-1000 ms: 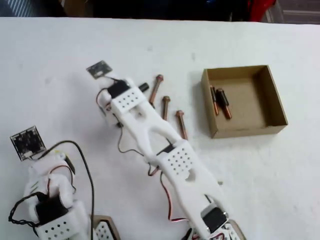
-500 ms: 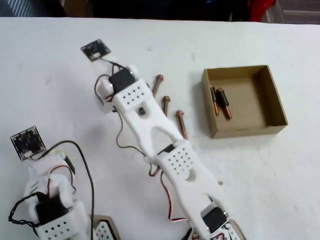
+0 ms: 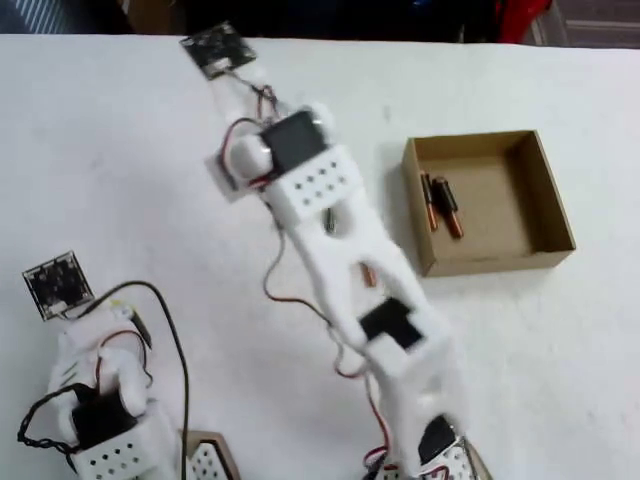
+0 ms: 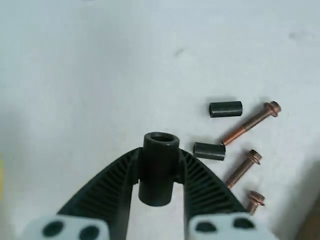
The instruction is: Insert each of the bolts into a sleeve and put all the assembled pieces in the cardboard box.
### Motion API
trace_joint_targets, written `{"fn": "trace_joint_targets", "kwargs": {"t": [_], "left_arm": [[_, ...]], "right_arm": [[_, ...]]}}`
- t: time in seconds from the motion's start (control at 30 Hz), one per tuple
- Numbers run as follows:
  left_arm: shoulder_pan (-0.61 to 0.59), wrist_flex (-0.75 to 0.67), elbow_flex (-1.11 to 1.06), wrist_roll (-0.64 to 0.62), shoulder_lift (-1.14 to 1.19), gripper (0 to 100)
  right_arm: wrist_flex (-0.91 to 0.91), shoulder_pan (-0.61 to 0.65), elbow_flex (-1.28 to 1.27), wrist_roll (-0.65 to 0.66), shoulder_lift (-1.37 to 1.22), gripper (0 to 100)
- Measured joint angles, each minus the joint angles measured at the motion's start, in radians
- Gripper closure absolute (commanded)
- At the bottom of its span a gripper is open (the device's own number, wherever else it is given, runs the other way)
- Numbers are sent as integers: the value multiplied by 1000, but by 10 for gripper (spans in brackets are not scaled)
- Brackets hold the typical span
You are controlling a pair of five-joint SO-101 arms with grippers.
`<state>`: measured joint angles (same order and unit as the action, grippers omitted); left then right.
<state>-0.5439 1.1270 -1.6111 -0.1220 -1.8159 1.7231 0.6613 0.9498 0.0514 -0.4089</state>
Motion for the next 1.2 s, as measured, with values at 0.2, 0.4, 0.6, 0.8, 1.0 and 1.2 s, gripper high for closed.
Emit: {"fn": "trace_joint_targets", "kwargs": {"t": [0.2,0.4,0.6,0.8,1.0,1.2], "left_arm": [[0,0,0,0,0,978],[0,0,0,0,0,978],[0,0,0,0,0,978],[0,0,0,0,0,978],[57,0,0,0,0,978],[68,0,0,0,0,977]], "right_arm": [[0,-83,-270,54,302,978],[0,-155,-534,100,566,978],[-26,-218,-838,176,764,978],[-227,-269,-1204,184,910,978],[-407,-264,-1496,184,973,978],[-545,-265,-1692,184,974,978]]}}
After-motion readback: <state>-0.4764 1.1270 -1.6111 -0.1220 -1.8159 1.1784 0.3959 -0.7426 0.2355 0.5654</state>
